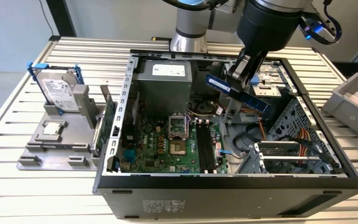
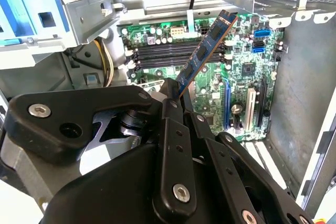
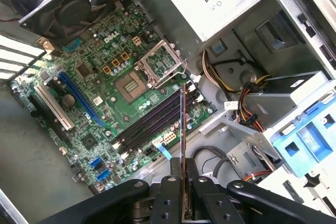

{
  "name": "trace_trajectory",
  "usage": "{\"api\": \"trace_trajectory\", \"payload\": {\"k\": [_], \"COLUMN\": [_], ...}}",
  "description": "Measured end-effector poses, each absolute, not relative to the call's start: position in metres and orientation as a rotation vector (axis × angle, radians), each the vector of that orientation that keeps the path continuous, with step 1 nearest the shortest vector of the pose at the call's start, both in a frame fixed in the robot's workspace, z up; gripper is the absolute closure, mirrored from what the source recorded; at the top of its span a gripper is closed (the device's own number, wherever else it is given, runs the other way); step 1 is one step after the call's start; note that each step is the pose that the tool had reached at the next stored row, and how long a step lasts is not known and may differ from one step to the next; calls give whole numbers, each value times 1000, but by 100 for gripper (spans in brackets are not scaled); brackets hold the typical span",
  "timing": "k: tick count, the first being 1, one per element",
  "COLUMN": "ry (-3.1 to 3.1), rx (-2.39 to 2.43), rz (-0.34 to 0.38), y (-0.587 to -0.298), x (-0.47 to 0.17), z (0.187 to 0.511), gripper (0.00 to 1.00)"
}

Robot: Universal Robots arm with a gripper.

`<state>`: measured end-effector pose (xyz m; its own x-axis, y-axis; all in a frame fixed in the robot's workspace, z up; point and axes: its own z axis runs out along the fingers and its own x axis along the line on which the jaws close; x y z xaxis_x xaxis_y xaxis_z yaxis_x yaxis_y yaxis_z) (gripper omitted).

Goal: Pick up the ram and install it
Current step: 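Insert the ram into the slot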

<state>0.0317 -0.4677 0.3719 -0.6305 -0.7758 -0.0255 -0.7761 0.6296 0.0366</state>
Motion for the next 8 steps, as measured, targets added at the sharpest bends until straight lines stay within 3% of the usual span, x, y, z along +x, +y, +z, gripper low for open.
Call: {"api": "trace_trajectory", "payload": {"k": [8], "ry": [2833], "rx": [-1339], "rz": [69], "y": [-468], "x": [32], "z": [372], "gripper": [100]}}
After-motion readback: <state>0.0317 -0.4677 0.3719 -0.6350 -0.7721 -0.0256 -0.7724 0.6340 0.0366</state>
